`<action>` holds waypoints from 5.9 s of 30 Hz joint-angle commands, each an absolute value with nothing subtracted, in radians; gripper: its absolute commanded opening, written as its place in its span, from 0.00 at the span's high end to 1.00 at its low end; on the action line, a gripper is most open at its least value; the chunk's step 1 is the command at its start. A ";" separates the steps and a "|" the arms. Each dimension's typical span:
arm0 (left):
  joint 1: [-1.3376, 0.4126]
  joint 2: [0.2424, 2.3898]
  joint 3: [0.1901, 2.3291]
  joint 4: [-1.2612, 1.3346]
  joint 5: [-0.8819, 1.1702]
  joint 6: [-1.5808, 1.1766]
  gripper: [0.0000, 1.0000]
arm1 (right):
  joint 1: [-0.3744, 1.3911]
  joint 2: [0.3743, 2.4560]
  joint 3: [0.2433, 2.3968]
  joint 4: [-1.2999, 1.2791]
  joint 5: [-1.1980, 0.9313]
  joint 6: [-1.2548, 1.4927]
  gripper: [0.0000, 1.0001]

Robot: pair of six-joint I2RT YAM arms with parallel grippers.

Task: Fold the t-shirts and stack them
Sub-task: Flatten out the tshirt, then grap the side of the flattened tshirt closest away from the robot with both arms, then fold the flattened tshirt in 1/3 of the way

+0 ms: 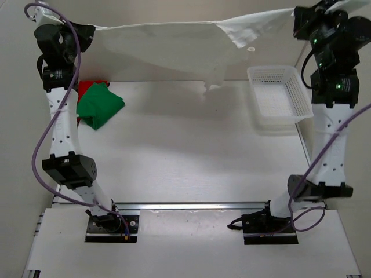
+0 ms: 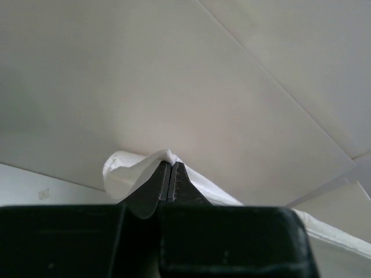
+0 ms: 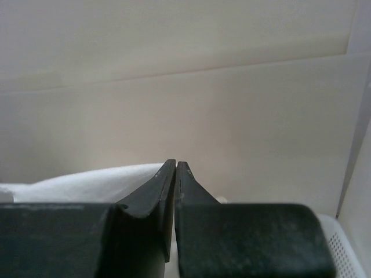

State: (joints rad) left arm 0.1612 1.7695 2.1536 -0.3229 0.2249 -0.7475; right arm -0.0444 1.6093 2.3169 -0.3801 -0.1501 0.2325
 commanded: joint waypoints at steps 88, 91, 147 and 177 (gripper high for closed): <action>0.190 1.714 1.032 -0.077 0.112 -0.799 0.61 | 0.040 2.145 1.916 -0.621 -0.293 0.331 1.00; 0.207 1.663 1.019 -0.097 0.101 -0.785 0.46 | 0.043 2.125 1.922 -0.611 -0.291 0.331 0.84; 0.242 1.497 0.710 -0.069 0.138 -0.790 1.00 | -0.172 1.247 0.502 -0.069 -0.228 0.627 1.00; 0.242 1.072 0.537 -0.439 -0.006 -0.801 0.81 | -0.196 0.910 0.549 -0.561 -0.093 0.397 0.68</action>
